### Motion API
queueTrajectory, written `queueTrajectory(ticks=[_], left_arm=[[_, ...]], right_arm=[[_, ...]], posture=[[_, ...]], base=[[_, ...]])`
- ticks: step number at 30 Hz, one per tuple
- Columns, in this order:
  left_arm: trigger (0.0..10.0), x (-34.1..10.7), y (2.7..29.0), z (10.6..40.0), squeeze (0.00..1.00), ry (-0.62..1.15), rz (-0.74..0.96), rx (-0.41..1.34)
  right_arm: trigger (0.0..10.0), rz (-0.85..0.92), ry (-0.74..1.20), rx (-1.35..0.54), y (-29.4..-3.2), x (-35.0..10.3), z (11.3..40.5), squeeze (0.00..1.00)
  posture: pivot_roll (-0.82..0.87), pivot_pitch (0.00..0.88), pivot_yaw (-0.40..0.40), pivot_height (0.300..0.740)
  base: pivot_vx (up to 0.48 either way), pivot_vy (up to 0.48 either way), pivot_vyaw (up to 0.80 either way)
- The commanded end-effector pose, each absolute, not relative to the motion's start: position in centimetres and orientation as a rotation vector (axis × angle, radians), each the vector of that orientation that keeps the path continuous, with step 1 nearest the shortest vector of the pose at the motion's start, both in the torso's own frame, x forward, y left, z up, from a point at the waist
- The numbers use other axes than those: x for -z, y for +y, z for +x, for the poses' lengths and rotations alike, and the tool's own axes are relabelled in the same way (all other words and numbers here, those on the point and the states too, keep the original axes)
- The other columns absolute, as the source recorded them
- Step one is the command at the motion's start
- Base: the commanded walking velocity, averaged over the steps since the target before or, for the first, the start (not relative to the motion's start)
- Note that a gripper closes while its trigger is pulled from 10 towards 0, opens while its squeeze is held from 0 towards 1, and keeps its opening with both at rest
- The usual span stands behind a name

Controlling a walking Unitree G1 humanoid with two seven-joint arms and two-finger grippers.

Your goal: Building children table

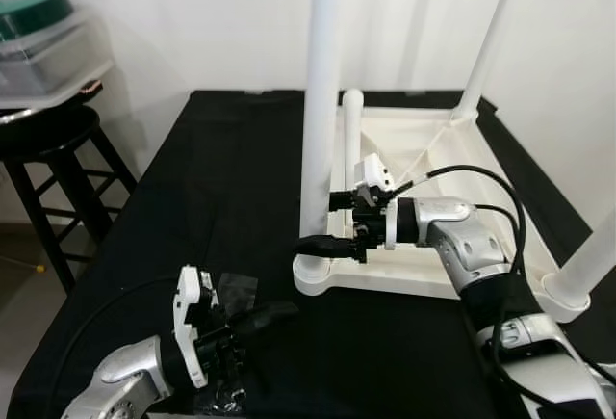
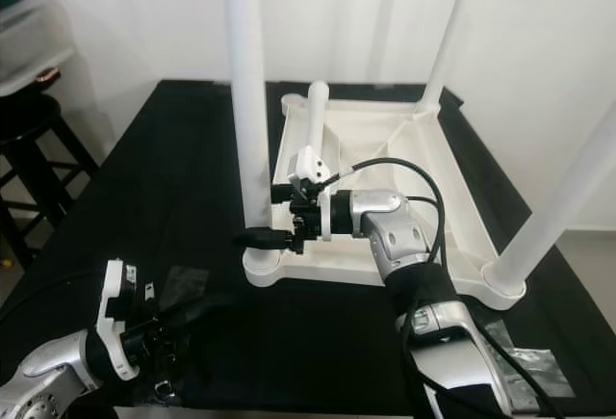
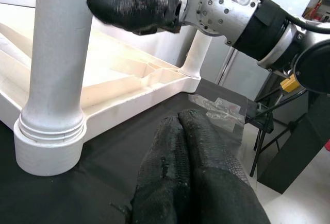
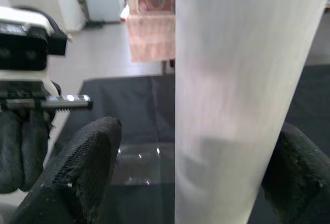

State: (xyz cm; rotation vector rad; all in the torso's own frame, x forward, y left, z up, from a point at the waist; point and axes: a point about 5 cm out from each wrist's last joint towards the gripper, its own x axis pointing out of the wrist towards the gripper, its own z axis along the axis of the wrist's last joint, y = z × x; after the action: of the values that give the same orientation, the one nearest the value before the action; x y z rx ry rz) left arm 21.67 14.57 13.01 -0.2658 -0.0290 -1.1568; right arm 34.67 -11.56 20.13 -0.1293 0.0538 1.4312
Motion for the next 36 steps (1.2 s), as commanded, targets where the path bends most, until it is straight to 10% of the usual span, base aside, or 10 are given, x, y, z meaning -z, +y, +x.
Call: queueTrajectory(ticks=[1, 2, 3, 15, 25, 36], left_arm=[[10.0, -12.9, 14.5, 21.6, 0.00, -0.028, -0.266, 1.156], [10.0, -12.9, 14.5, 21.6, 0.00, -0.028, -0.267, 1.156], [10.0, -12.9, 14.5, 21.6, 0.00, -0.027, -0.268, 1.157], [10.0, -12.8, 14.4, 21.4, 0.00, -0.029, -0.277, 1.159], [10.0, -12.9, 14.7, 21.3, 0.00, -0.030, -0.275, 1.156], [10.0, -12.8, 14.9, 21.6, 0.00, -0.024, -0.270, 1.158]], right_arm=[[6.6, -0.113, 0.032, -1.489, -10.9, -20.2, 34.5, 0.00], [1.1, -0.104, 0.028, -1.493, -10.7, -20.2, 34.5, 0.00], [0.0, -0.092, 0.024, -1.502, -10.6, -20.1, 34.5, 0.00], [0.0, -0.061, 0.010, -1.454, -10.7, -18.9, 34.1, 0.00], [0.0, -0.077, 0.210, -0.753, -9.7, -12.5, 30.6, 0.00], [0.0, -0.139, 0.147, -0.720, -9.1, -13.1, 30.8, 0.00]], posture=[[0.02, 0.033, -0.020, 0.740], [0.01, 0.034, -0.018, 0.740], [0.01, 0.035, -0.015, 0.740], [0.00, 0.036, -0.014, 0.740], [-0.02, 0.050, -0.024, 0.740], [-0.03, 0.035, -0.009, 0.740]], base=[[0.000, 0.000, 0.00], [0.000, 0.000, 0.00], [0.000, 0.000, 0.00], [0.000, 0.000, 0.00], [0.000, 0.000, 0.00], [0.000, 0.000, 0.00]])
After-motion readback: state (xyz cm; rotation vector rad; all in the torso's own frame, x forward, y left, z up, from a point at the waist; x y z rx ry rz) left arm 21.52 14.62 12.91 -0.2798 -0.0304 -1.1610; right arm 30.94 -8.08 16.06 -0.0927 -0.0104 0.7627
